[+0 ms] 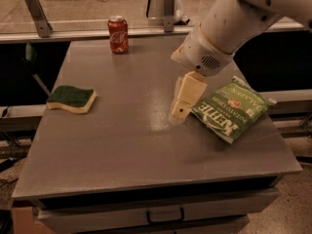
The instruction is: Pick sponge
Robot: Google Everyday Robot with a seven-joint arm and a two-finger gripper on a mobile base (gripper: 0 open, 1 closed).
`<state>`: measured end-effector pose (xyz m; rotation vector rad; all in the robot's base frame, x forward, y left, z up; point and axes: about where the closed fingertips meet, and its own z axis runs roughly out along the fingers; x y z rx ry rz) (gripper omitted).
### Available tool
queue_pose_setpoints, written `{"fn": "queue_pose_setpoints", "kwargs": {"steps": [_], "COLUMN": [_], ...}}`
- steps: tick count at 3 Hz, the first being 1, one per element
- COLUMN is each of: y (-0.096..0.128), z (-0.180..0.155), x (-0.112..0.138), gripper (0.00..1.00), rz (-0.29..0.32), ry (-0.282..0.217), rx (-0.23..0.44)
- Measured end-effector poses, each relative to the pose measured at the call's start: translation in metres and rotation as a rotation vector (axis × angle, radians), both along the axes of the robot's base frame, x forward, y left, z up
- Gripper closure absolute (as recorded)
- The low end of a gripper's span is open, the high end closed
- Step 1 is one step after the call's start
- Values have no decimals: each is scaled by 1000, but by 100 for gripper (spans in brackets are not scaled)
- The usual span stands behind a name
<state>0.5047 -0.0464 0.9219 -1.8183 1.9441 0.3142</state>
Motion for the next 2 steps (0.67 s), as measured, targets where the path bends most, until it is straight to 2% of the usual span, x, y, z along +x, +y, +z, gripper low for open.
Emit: {"fn": "queue_pose_setpoints", "kwargs": {"steps": [1,2], "y": [61,61], "z": [-11,-11], "x": [6,6], "gripper": [0,0], "rz": [74,74], "ry": [18,18], "rx": [69,69]}}
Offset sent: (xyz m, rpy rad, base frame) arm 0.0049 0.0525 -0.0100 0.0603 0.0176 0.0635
